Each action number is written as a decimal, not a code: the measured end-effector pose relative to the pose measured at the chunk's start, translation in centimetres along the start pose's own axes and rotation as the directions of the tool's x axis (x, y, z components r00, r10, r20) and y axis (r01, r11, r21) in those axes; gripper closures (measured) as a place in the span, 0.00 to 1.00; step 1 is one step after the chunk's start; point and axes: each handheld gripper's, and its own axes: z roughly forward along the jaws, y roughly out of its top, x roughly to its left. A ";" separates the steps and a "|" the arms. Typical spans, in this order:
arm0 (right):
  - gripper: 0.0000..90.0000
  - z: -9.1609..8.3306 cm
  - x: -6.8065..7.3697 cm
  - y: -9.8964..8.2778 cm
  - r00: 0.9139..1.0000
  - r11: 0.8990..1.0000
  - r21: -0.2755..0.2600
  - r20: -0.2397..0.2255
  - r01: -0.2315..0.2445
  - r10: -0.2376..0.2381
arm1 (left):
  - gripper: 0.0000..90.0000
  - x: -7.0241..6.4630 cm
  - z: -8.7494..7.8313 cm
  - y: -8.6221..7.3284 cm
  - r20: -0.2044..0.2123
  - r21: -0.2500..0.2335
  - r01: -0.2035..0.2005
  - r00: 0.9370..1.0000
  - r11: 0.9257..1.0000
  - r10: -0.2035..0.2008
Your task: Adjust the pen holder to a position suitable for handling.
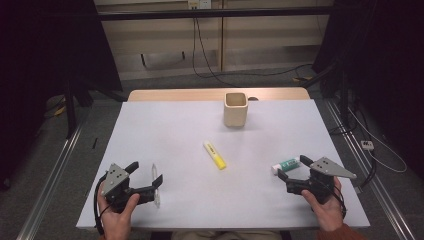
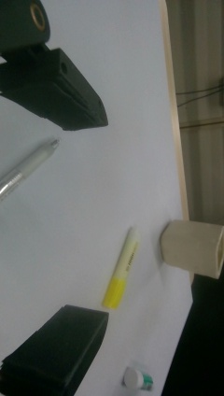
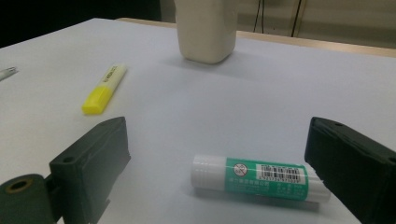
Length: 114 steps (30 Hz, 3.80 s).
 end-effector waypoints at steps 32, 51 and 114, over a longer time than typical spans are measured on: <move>0.07 5.0 0.5 5.8 0.997 0.990 0.125 -0.058 0.059 -0.052 | 0.09 1.3 0.8 0.0 -0.003 0.026 -0.001 1.000 1.000 0.001; 0.14 12.9 -1.5 12.8 0.991 0.986 0.129 -0.095 0.107 -0.095 | 0.09 0.9 0.4 0.1 0.003 0.009 -0.008 1.000 1.000 0.008; 0.77 27.9 -6.1 15.7 0.974 0.949 0.295 -0.223 0.113 -0.046 | 0.09 0.9 0.0 -0.3 -0.018 0.047 -0.011 1.000 0.999 0.012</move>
